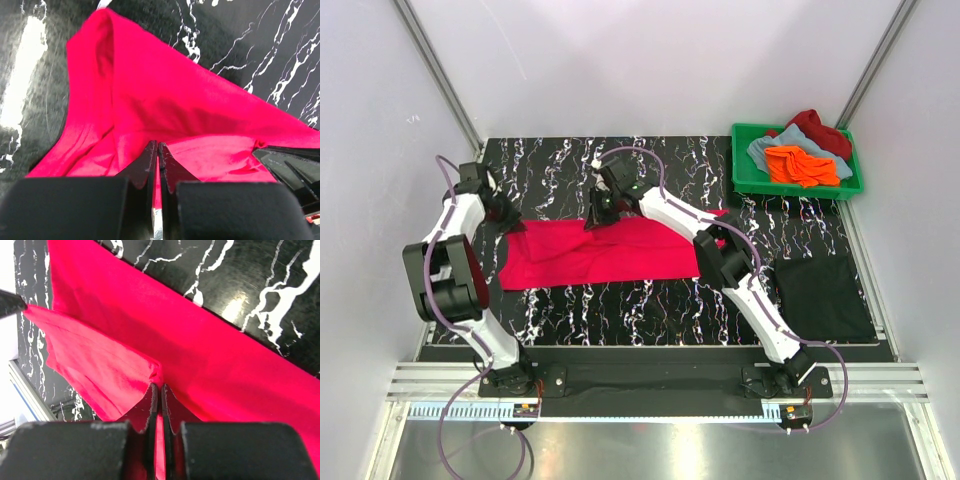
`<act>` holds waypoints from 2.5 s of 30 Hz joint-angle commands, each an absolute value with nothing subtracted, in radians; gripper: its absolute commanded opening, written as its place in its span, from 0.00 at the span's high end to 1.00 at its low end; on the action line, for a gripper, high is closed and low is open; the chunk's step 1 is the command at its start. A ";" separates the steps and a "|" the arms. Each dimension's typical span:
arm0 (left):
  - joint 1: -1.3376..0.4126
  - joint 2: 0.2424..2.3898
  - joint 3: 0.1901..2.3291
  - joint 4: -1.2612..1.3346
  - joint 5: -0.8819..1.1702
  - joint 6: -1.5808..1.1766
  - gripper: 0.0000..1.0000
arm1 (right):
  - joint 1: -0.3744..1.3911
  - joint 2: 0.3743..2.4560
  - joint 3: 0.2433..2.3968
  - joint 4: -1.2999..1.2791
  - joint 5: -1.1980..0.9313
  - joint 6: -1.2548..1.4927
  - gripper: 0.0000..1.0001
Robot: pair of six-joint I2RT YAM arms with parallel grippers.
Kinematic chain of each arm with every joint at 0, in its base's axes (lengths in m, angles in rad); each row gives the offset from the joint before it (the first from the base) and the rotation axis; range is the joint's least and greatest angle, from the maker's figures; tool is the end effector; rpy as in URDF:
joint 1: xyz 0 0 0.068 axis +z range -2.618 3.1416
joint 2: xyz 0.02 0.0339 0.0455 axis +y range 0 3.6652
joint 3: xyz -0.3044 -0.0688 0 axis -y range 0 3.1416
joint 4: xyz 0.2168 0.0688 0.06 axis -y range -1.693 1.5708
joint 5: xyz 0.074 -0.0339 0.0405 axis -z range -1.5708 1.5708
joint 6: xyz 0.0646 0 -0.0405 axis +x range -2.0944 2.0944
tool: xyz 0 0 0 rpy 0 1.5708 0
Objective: Fold and stack the t-shirts
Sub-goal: Fold the tshirt
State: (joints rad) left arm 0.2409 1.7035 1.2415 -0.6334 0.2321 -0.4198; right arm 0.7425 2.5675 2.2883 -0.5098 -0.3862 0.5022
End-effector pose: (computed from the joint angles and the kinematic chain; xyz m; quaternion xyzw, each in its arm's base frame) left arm 0.3374 0.0676 0.2506 -0.2873 0.9220 -0.1330 0.2229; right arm 0.4218 0.4201 0.1818 -0.1814 0.8921 0.3621 0.2004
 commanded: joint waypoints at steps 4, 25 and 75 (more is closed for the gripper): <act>0.230 1.772 1.348 -0.598 0.255 -0.434 0.94 | 0.732 2.550 2.263 -0.482 -0.410 0.514 0.93; 0.193 1.914 1.476 -0.601 0.242 -0.430 0.93 | 0.713 2.540 2.241 -0.477 -0.387 0.551 0.90; 0.166 1.721 1.082 -0.581 0.186 -0.422 0.54 | 0.732 2.608 2.258 -0.534 -0.603 0.712 0.84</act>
State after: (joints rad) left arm 0.1490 1.7199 1.0988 -0.6262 0.2058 -0.4419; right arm 0.7311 2.6228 2.2990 -0.5850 -0.5545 0.6861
